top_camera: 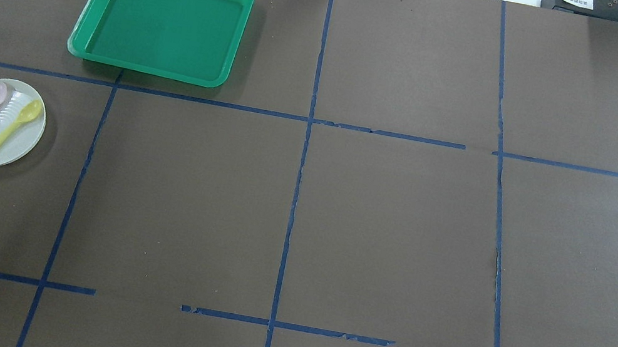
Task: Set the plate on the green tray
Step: 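Move the left gripper down toward the rim of the white plate, then grasp the white plate's rim with the left gripper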
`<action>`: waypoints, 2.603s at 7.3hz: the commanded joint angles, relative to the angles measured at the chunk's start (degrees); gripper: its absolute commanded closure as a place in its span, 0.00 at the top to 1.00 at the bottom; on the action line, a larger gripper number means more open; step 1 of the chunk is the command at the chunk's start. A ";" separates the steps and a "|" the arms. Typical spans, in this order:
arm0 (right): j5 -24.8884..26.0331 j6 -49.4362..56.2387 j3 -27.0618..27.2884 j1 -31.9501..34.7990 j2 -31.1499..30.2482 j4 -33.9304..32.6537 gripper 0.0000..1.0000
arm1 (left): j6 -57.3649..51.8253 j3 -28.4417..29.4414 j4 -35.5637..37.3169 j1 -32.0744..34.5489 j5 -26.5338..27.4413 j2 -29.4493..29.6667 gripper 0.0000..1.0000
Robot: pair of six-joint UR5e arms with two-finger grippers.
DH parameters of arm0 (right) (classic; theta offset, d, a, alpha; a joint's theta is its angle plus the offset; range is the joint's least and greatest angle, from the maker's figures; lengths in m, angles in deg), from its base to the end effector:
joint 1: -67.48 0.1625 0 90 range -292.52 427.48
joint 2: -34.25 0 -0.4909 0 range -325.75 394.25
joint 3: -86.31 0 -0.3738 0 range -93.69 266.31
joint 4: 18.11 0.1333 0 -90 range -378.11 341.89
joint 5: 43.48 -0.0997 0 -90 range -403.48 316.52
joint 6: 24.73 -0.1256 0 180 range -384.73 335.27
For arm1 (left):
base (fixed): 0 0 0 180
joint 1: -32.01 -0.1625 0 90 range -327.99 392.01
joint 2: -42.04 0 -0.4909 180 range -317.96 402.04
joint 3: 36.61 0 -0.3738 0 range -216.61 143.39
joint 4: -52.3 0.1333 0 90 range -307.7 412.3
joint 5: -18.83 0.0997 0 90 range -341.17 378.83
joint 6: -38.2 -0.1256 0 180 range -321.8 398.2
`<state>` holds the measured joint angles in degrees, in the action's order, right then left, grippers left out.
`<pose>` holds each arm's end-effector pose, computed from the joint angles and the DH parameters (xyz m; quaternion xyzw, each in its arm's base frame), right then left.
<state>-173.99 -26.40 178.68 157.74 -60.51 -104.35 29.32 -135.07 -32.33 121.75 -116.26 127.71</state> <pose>0.0537 -0.4345 0.7604 0.0070 -0.3463 0.0117 0.9380 -0.0424 -0.4337 0.7159 0.0188 0.3831 0.0694 0.9209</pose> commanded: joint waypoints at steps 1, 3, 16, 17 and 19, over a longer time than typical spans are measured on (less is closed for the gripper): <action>0.00 0.00 0.00 0.00 0.02 0.03 1.00 | 0.00 0.28 -0.01 0.00 -0.09 -0.07 1.00; 0.00 0.00 0.00 0.00 0.02 -0.06 1.00 | 0.70 1.08 0.08 0.00 0.26 -0.07 1.00; 0.00 0.00 0.00 0.00 0.02 -0.06 1.00 | 50.69 18.11 -53.33 -25.73 0.35 2.21 1.00; 0.00 0.00 0.00 0.00 0.02 -0.06 1.00 | 51.15 19.78 -55.18 -26.45 1.05 2.48 1.00; 0.00 0.00 0.00 0.00 -0.07 -0.06 1.00 | 51.15 20.24 -55.11 -27.24 4.92 3.18 0.99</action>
<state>-173.99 -26.40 178.65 157.74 -60.54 -104.41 80.28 -115.25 -87.09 95.00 -112.75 130.55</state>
